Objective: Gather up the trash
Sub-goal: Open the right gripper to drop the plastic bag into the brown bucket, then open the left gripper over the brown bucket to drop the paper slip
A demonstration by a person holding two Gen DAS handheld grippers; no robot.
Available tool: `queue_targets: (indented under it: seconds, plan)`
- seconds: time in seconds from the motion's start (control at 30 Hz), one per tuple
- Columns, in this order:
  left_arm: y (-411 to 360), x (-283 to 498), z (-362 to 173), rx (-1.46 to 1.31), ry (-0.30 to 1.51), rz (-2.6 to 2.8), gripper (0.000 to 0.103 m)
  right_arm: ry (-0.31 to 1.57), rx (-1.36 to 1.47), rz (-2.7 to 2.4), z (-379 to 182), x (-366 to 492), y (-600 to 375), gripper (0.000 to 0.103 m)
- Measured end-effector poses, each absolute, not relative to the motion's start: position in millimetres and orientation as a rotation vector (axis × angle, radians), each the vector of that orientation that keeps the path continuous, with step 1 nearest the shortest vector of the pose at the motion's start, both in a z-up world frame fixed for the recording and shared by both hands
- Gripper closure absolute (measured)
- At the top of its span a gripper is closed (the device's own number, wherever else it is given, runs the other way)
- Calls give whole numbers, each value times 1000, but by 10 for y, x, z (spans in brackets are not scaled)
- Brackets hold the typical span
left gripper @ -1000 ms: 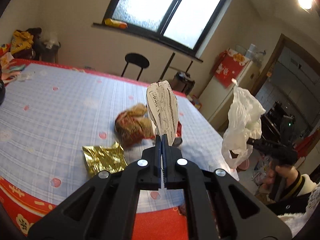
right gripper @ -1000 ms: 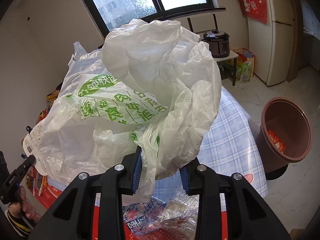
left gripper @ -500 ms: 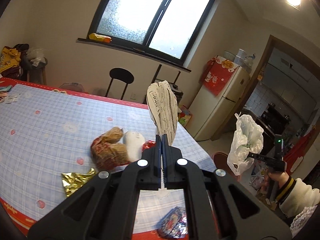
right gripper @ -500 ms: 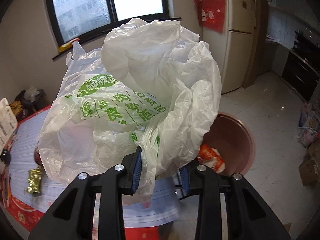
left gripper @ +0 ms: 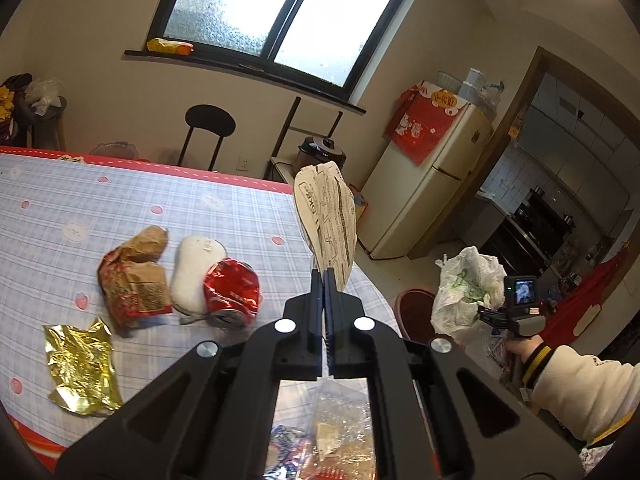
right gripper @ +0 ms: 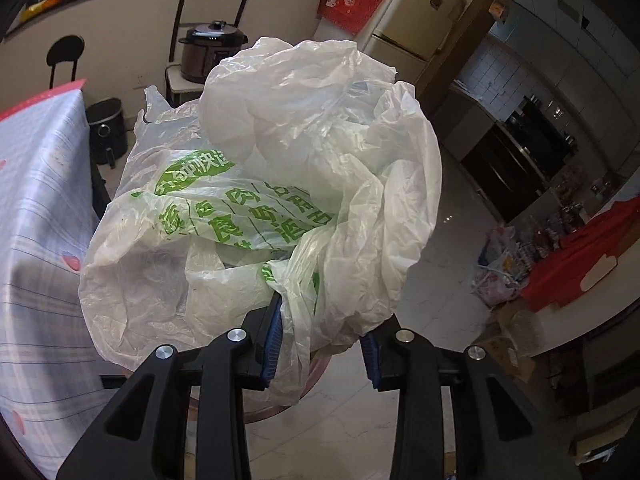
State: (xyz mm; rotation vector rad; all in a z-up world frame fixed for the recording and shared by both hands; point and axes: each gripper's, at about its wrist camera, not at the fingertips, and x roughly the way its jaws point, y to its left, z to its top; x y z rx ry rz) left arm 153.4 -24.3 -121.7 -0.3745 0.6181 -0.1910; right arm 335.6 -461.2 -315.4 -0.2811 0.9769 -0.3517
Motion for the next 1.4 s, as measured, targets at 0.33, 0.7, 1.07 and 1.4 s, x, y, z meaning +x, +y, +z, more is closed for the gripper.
queue_targets:
  seconds: [0.33, 0.7, 1.07, 1.4]
  plan:
    - [-691, 1660, -1266, -353, 657, -215, 98, 1069, -223, -244, -3601, 3556, -4518, 27]
    - [-1200, 1989, -1256, -319, 675, -372, 98, 811, 259, -10, -2602, 2812, -4881, 5]
    - [-2387, 2683, -1570, -264, 779, -600, 98, 676, 360, -118, -2092, 2002, -5497, 5]
    - [-3262, 3142, -1691, -250, 800, -702, 26, 631, 417, -245, -1960, 1341, -5924, 5]
